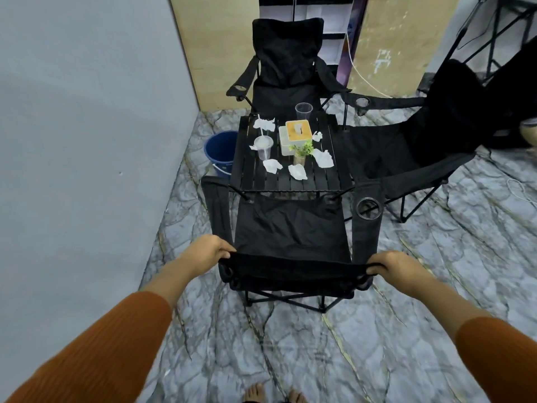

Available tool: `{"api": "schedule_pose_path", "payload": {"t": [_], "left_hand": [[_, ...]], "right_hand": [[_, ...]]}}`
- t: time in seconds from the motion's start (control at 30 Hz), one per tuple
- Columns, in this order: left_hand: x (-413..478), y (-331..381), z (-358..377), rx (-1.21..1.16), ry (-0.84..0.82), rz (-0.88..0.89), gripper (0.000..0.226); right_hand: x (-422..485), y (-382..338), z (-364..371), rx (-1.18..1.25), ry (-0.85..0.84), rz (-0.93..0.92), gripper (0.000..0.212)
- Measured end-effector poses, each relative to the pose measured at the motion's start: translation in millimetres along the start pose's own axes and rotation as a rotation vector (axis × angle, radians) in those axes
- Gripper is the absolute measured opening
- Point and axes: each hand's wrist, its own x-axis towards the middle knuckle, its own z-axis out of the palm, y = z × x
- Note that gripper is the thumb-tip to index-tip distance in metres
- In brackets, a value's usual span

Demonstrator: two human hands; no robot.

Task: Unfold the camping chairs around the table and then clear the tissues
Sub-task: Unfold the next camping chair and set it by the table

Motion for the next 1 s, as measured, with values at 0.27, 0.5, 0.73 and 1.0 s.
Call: {"api": "schedule_pose_path", "payload": {"t": [0.27, 0.5, 0.73, 1.0], "left_hand": [[59.7, 3.5, -54.3, -0.251, 0.062, -0.077, 0.03], [214.5, 11.9, -4.4, -0.058, -0.043, -0.03, 0.043], [374.2, -36.1, 106.7, 0.176, -0.141, 0.002, 0.062], [452.0, -84.4, 211.6, 0.455, -0.272, -0.034, 0.106]], "right_hand": [[55.9, -11.1, -48.1, 0.297, 0.104, 0.02, 0.044], [207.6, -32.6, -8.0, 0.294, 0.121, 0.075, 0.05], [362.3, -22.2, 92.6, 0.132, 0.091, 0.166, 0.066], [461.0, -3.3, 204.1, -0.112, 0.018, 0.134, 0.088]]}}
